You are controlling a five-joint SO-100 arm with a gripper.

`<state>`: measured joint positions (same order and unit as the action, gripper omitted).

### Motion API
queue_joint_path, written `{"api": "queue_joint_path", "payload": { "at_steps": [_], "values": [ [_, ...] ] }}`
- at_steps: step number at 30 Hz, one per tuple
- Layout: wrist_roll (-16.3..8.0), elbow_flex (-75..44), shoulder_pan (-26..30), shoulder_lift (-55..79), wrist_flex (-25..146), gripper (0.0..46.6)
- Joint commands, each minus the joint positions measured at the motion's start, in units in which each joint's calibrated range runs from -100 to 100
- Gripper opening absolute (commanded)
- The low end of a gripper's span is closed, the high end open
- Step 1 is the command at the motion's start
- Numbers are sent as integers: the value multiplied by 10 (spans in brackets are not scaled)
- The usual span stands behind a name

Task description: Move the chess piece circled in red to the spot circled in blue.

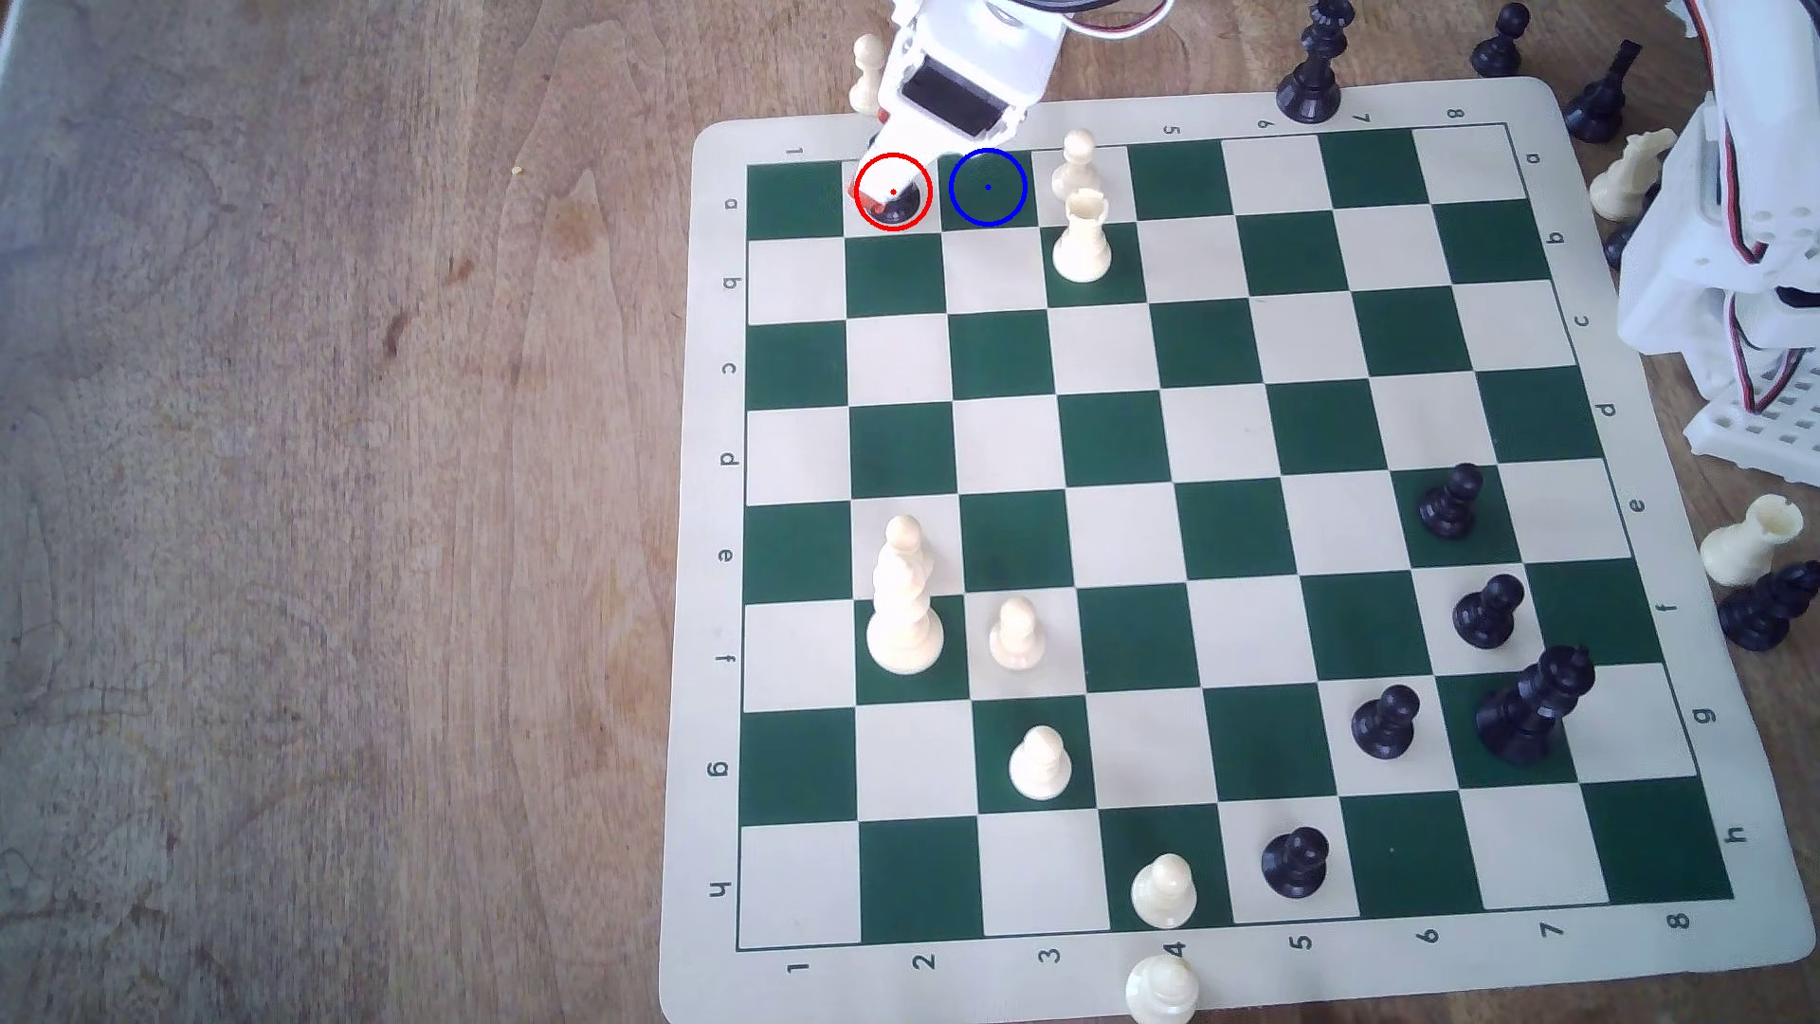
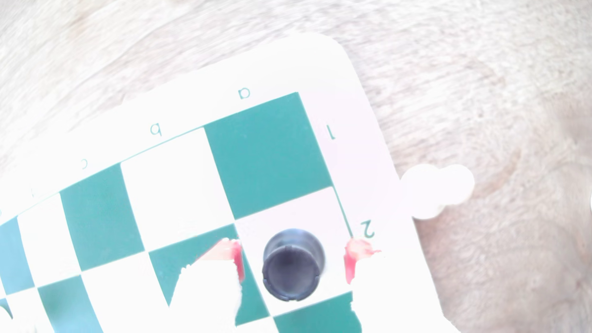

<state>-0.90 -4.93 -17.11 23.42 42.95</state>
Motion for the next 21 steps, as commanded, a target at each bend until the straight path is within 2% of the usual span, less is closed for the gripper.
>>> {"api": "queue_joint_path", "payload": {
  "at_steps": [1,21],
  "values": [
    [1,-2,-1,-37,0,171],
    [-14,2,5,-41,-25,168]
  ]
}}
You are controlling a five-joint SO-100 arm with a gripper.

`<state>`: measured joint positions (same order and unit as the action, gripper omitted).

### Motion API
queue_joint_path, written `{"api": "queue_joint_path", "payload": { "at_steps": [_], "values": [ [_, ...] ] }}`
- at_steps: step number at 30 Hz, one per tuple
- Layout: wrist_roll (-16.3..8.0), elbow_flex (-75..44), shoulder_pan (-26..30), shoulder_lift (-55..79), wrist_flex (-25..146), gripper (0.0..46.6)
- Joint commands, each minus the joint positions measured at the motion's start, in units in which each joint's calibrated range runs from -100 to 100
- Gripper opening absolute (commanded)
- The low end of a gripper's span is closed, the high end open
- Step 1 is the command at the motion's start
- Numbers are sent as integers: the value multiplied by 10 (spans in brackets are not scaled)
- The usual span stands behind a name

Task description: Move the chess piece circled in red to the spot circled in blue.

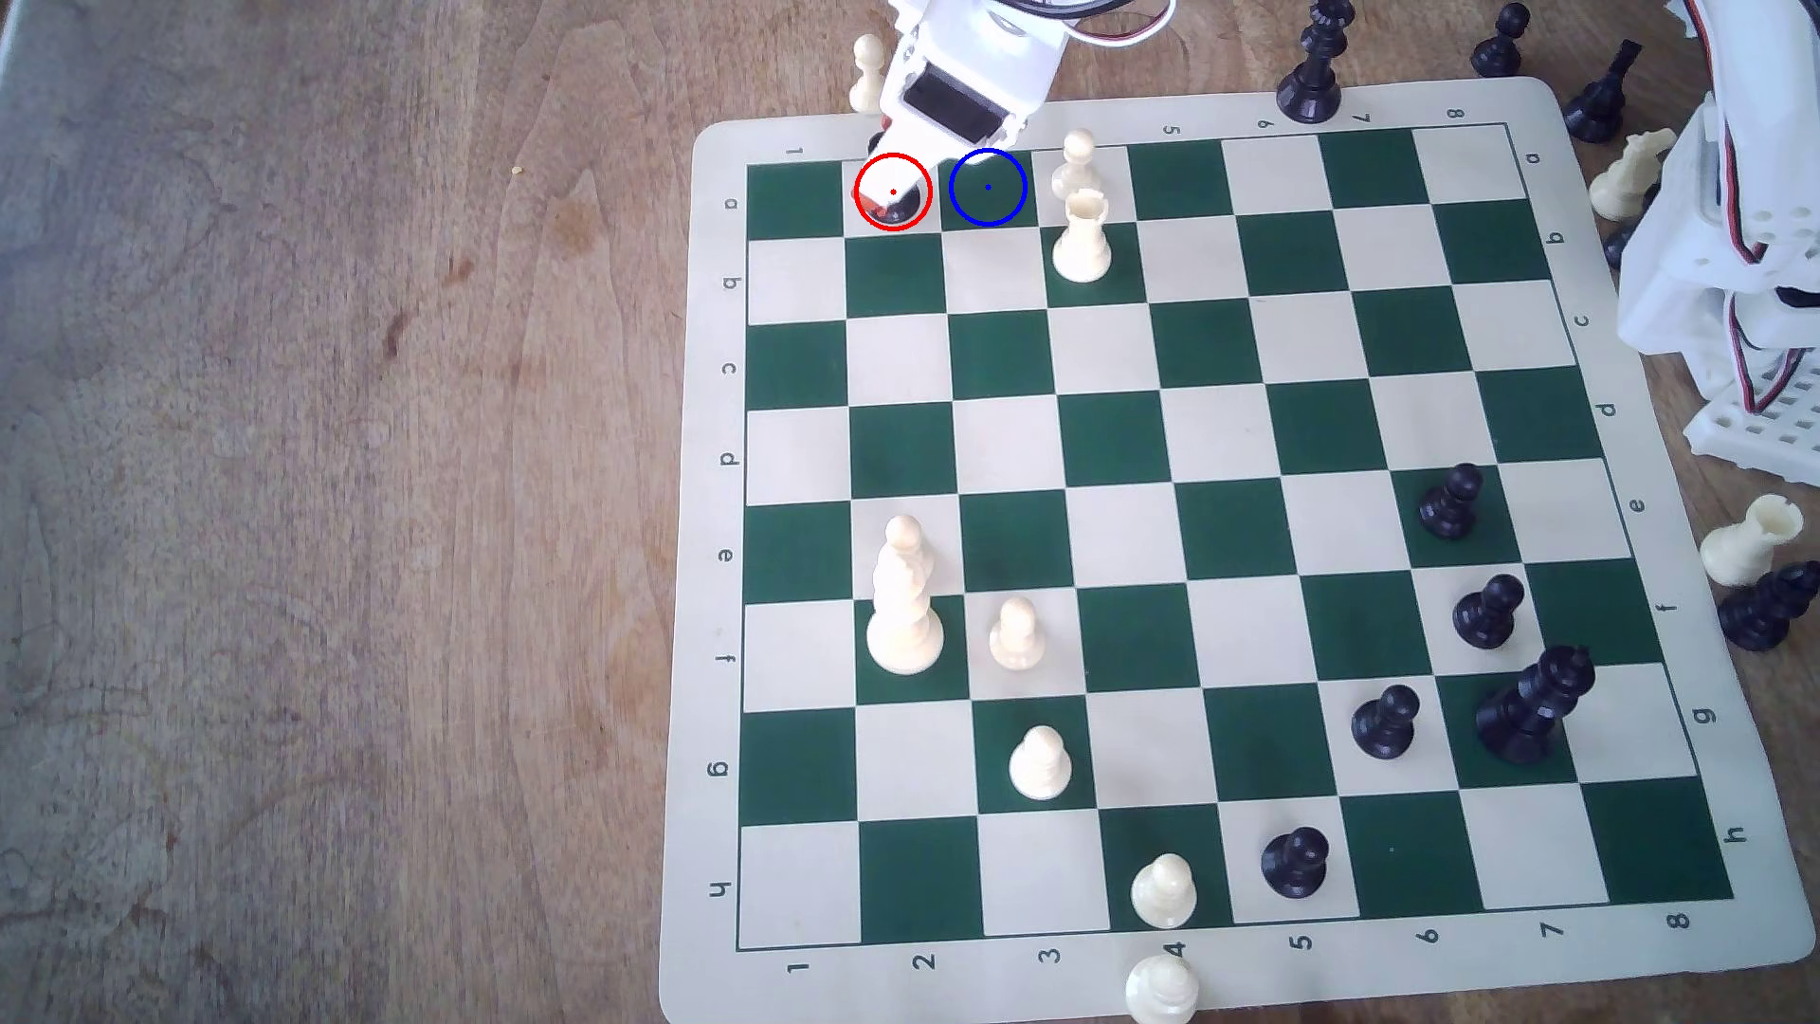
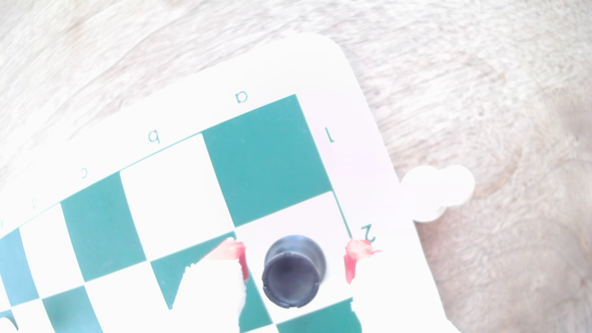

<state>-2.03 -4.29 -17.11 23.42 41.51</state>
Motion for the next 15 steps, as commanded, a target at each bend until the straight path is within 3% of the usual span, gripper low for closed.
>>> {"api": "queue_joint_path", "payload": {
  "at_steps": [1,8,11,13,15],
  "values": [
    [-3,-4,6,-41,-11,168],
    [-1,-3,10,-41,0,146],
    [1,-3,10,-44,2,97],
    [1,-3,10,-46,5,26],
    [2,-3,11,-47,11,12]
  ]
}}
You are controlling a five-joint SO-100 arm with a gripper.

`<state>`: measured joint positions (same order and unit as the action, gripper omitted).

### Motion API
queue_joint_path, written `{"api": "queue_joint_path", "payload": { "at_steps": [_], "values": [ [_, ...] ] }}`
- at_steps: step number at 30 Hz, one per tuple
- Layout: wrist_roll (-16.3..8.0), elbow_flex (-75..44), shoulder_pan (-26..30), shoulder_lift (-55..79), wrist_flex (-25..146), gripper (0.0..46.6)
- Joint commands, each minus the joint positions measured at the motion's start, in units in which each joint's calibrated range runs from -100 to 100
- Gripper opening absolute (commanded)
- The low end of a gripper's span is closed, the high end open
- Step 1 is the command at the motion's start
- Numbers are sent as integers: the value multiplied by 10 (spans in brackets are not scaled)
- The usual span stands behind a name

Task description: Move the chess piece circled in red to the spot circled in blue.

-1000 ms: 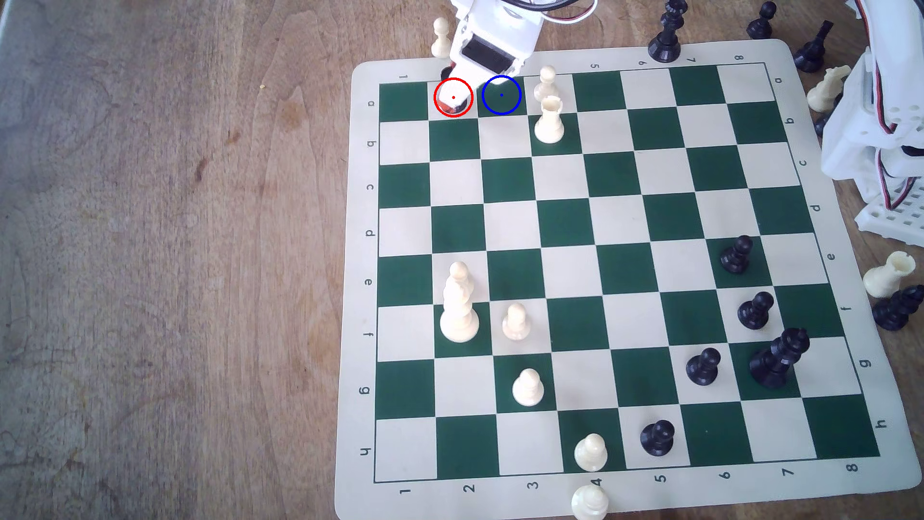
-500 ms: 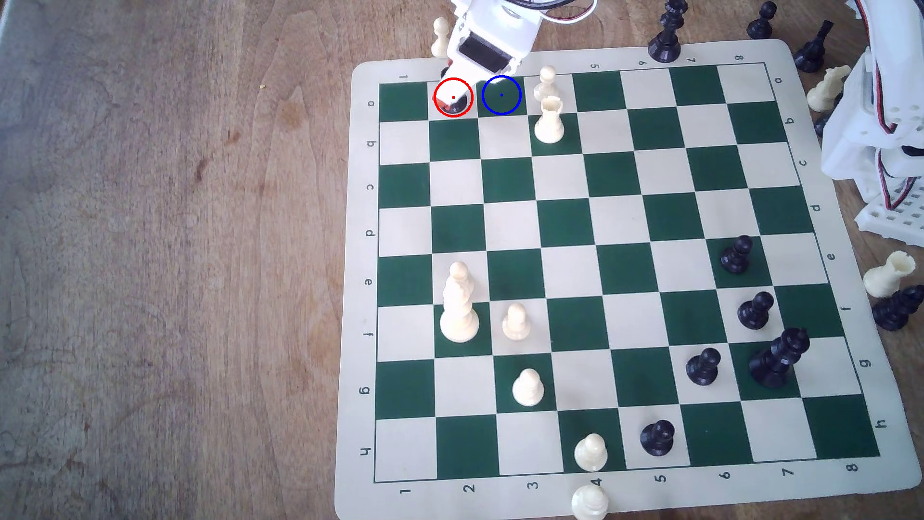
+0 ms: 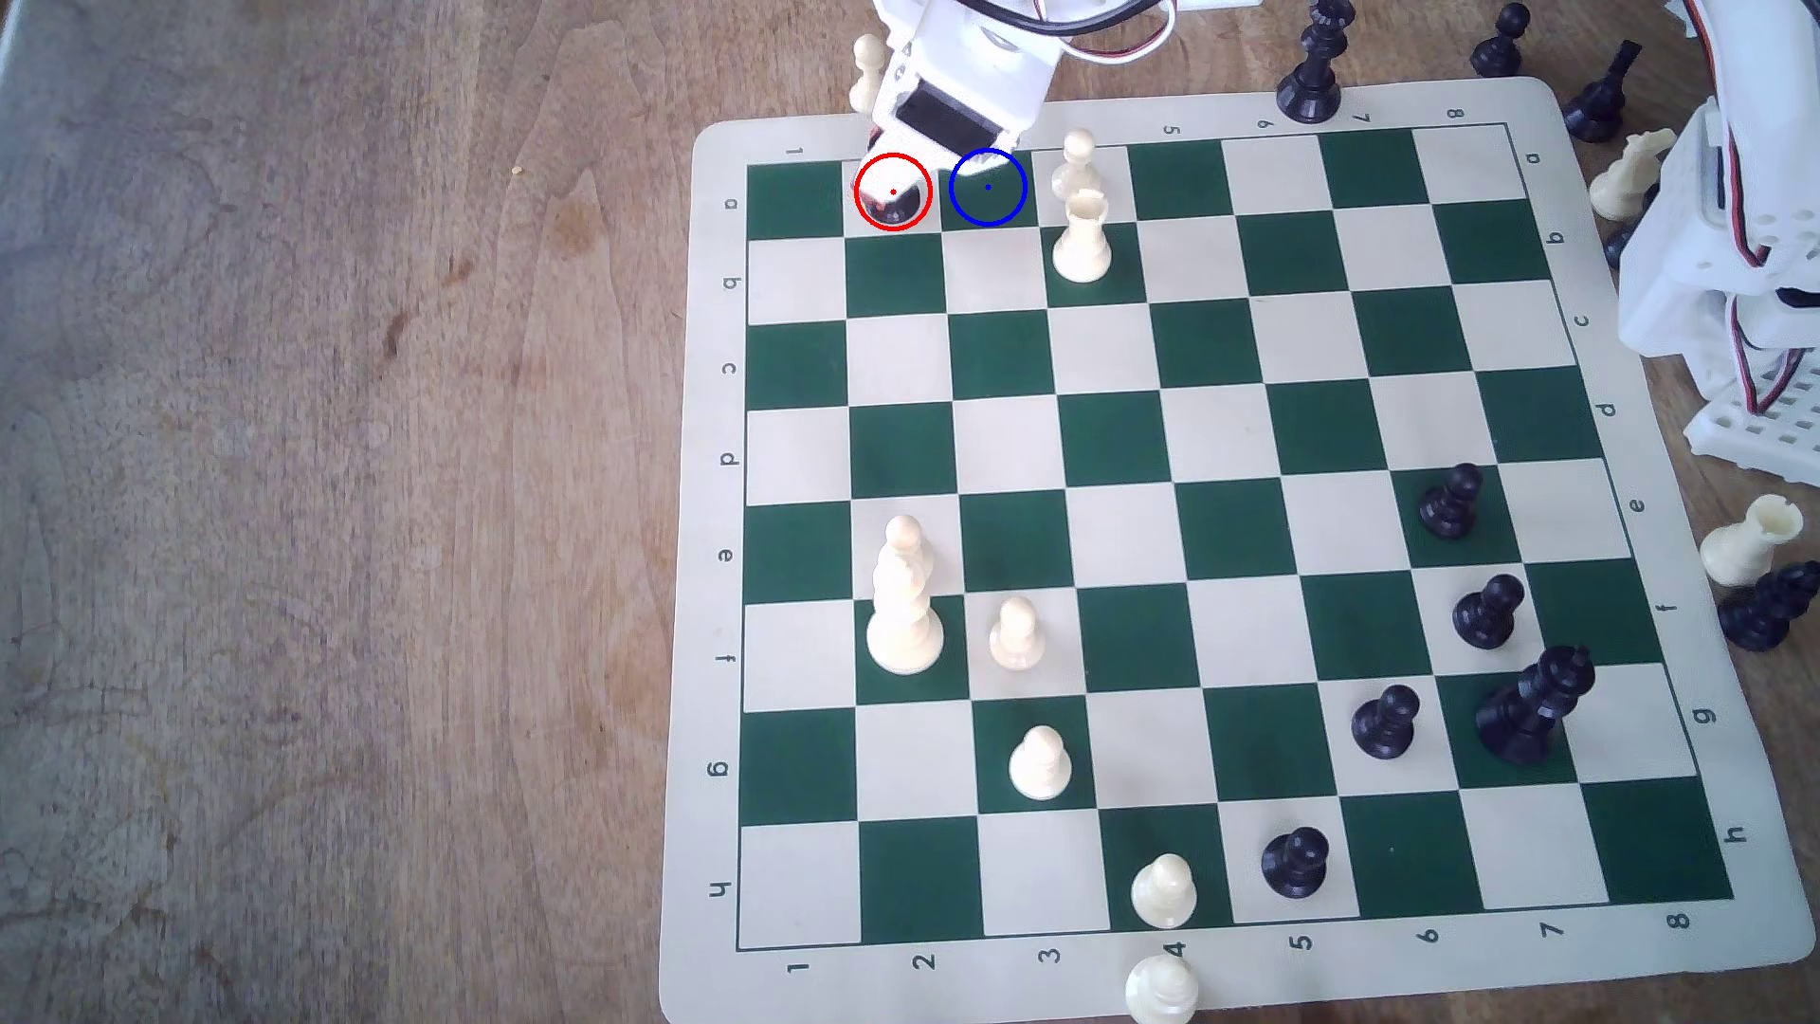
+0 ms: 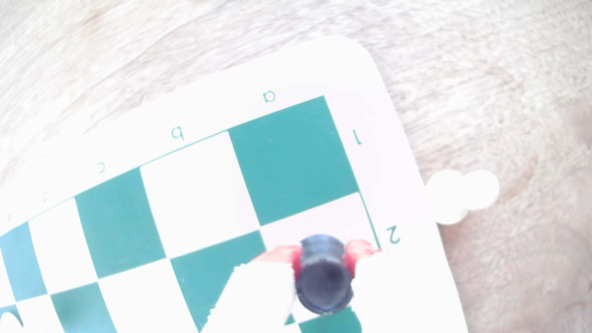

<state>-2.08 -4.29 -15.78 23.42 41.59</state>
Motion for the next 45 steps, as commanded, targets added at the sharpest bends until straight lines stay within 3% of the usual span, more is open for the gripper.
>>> {"api": "queue_joint_path", "payload": {
  "at_steps": [1,6,12,23,34,45],
  "values": [
    [4,-3,-2,-47,12,5],
    [13,-4,-1,-47,29,2],
    [-1,-40,-6,-64,18,2],
    [0,-45,-13,-148,71,2],
    [18,158,-19,-245,40,2],
    [20,200,-33,-212,-12,2]
  ]
}}
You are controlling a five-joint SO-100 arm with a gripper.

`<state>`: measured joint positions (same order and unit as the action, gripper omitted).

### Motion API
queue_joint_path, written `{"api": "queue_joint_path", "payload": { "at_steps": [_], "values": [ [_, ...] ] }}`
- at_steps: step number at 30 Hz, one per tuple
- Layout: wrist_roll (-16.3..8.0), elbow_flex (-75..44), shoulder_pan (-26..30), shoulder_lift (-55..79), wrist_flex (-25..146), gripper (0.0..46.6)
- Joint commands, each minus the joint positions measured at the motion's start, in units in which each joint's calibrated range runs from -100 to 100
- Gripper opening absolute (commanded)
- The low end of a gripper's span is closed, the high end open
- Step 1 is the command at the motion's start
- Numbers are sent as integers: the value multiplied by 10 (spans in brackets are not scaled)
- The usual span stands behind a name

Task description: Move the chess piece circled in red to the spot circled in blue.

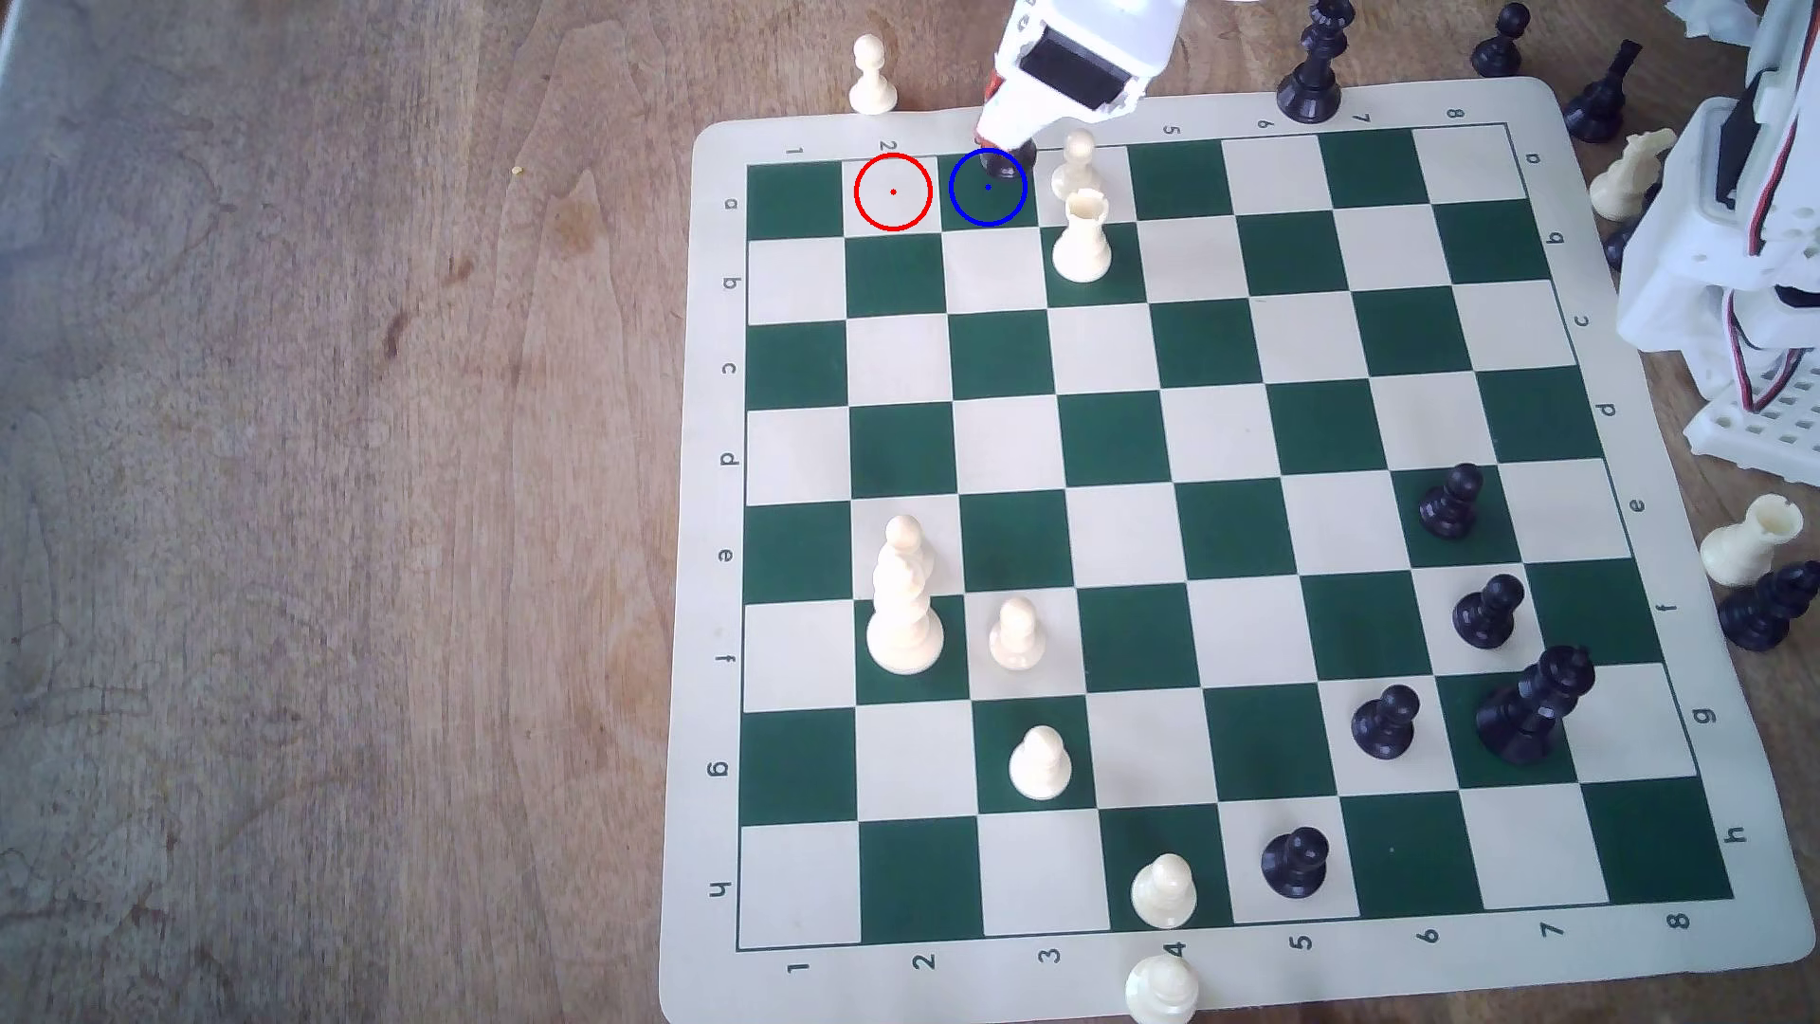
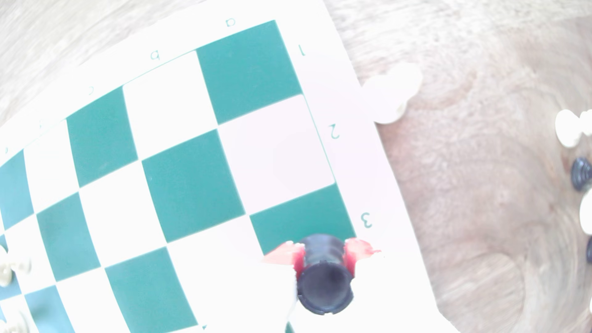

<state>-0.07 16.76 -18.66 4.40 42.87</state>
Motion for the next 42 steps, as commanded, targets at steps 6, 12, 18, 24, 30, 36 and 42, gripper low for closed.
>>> {"api": "queue_joint_path", "payload": {
  "at_steps": [6,12,18,24,30,36,42],
  "values": [
    [0,-12,-7,6,-42,2],
    [0,-10,-4,22,-51,2],
    [0,-16,-5,50,-67,2],
    [0,-15,-5,55,-71,44],
    [-3,0,-10,43,-92,196],
    [0,25,-13,2,-92,209],
    [0,50,-11,-62,-88,214]
  ]
}}
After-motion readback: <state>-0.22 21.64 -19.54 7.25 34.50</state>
